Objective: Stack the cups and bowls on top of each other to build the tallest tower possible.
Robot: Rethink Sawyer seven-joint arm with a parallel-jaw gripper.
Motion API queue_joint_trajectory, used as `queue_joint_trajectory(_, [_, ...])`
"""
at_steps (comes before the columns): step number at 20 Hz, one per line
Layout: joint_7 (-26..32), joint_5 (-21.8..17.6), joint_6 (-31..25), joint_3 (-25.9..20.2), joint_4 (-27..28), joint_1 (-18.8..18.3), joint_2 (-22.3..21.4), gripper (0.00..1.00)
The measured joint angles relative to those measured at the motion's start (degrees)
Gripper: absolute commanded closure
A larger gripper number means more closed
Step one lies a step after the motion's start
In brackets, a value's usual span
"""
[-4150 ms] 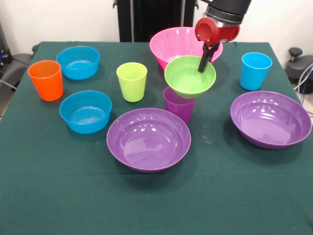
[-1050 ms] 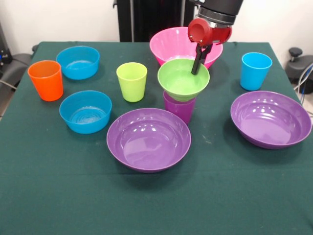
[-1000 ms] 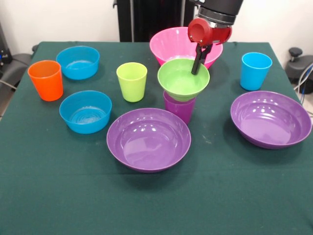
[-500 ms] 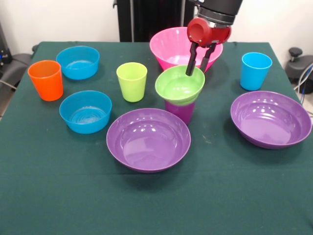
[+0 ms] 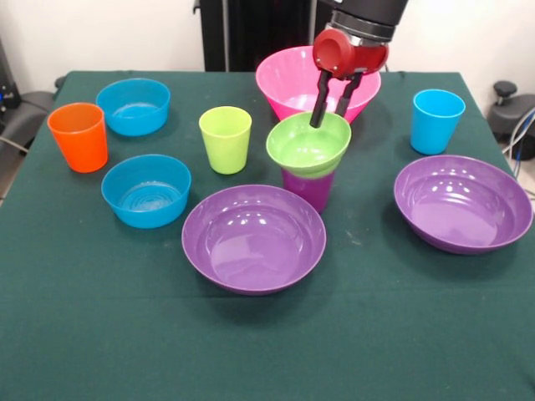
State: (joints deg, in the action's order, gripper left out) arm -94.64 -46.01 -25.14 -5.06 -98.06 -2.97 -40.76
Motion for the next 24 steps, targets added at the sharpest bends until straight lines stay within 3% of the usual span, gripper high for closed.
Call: queue_joint_trajectory(24, [0.00, 0.00, 0.00, 0.93, 0.01, 0.54, 0.09, 0.00])
